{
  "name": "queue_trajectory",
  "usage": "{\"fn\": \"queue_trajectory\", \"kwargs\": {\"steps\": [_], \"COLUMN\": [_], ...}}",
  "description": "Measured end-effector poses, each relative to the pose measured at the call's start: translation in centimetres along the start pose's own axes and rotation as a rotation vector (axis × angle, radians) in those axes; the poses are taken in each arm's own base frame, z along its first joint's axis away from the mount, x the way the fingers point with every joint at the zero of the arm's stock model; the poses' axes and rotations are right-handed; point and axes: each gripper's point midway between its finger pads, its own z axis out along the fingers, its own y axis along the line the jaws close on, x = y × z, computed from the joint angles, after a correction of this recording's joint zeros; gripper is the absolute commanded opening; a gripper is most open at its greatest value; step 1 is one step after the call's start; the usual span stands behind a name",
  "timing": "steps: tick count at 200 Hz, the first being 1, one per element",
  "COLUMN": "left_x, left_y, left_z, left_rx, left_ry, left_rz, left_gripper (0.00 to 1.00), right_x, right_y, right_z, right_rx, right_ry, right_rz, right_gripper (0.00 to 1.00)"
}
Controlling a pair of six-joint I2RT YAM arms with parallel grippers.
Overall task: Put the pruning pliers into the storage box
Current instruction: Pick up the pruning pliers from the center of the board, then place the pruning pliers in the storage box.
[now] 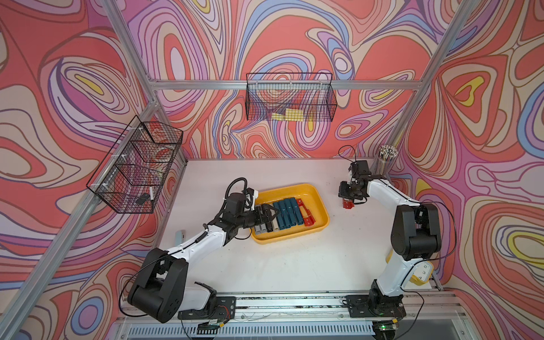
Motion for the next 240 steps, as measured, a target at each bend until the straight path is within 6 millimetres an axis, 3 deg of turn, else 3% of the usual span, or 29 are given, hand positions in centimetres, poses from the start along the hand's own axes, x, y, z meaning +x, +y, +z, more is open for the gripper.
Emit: {"fn": "queue_trajectory", "kwargs": {"steps": [60,110,180,240], "left_x": [-0.2,-0.3,-0.6,-0.6], "left_y": [-0.5,-0.7,-0.9,-0.8], "left_z": [-0.3,-0.5,-0.7,-0.7], "left_rx": [0.010,0.015,0.012,0.009], "left_ry": [-0.011,-0.017,-0.031,-0.034], "left_rz": [0.009,0.014,0.018,0.013], "left_gripper": [0.99,0.99,0.99,0.99], "right_x": [0.9,1.3,1.8,1.9], "right_y": [2.7,5.8,8.2,12.7], "right_z": [-0.5,-2.1,-2.7,-5.1], "right_rx": [-0.035,-0.078,-0.110,-0.171], "right_ry": [0.017,-0.005,0.003,-0.027], "right_rz": [-0.039,-0.082,-0.120,-0.194], "right_gripper": [0.00,0.00,0.00,0.00]}}
